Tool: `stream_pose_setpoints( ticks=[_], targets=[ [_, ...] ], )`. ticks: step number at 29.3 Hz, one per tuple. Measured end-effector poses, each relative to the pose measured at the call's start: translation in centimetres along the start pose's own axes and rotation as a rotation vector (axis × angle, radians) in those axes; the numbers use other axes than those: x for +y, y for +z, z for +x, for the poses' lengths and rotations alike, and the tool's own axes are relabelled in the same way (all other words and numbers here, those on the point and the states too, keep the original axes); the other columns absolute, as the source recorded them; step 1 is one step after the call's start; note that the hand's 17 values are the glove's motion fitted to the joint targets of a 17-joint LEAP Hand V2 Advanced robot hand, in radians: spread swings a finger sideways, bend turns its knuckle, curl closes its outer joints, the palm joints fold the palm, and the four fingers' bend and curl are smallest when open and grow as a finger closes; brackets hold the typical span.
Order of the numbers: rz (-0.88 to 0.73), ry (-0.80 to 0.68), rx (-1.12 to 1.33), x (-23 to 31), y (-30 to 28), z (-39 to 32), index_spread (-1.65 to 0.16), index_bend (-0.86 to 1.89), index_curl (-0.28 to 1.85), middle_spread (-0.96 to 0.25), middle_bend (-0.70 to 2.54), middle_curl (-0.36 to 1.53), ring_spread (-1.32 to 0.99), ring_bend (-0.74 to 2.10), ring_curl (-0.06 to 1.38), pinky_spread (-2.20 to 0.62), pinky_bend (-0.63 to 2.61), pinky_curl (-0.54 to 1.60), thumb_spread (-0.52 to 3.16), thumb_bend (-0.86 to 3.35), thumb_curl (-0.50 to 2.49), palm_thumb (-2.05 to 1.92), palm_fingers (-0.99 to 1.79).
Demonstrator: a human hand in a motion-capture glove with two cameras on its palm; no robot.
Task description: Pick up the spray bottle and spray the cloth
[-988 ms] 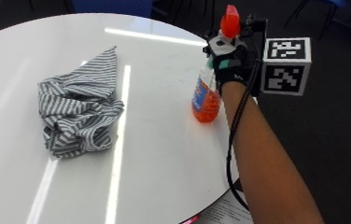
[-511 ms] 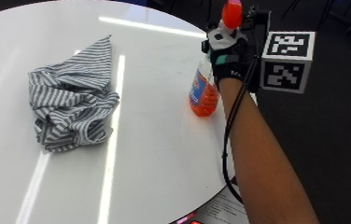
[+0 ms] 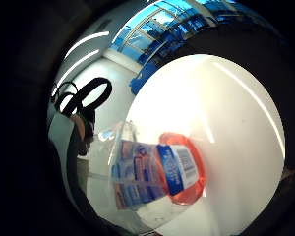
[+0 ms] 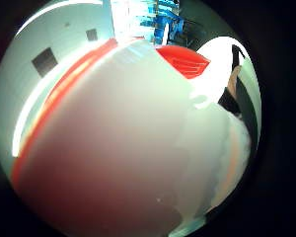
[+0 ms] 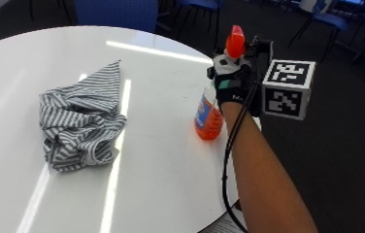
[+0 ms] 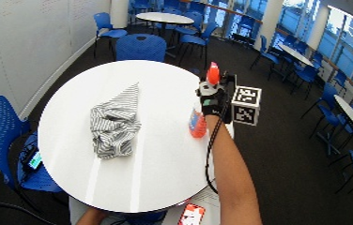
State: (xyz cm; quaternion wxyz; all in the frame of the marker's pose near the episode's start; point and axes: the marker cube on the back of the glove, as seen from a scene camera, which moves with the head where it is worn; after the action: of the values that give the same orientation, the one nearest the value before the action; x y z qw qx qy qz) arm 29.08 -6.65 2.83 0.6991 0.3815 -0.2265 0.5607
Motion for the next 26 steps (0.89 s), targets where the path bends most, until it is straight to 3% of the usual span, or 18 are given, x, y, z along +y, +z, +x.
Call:
stream_pose_setpoints(
  ticks=[3,8,16,26],
  targets=[
    [-0.067,0.011,0.007,0.4,0.4,1.1,-0.31,0.21,0.48,-0.24,0.6,0.54,-0.21,0.65,0.47,-0.3,0.48,0.39,0.6,-0.03,0.67,0.92,1.37],
    [-0.311,0.012,0.075,1.2,0.2,1.1,-0.31,0.22,0.5,-0.23,0.6,0.54,-0.2,0.68,0.47,-0.29,0.46,0.39,0.57,-0.03,0.69,0.92,1.39],
    [-0.749,-0.016,0.433,1.5,0.4,-4.5,-0.3,0.24,0.53,-0.22,0.6,0.53,-0.2,0.68,0.46,-0.29,0.44,0.39,0.52,-0.03,0.71,0.91,1.39],
    [-1.019,0.016,0.726,1.8,1.2,-6.6,-0.3,0.26,0.55,-0.22,0.61,0.53,-0.19,0.68,0.46,-0.28,0.42,0.38,0.47,-0.03,0.74,0.91,1.38]
  ],
)
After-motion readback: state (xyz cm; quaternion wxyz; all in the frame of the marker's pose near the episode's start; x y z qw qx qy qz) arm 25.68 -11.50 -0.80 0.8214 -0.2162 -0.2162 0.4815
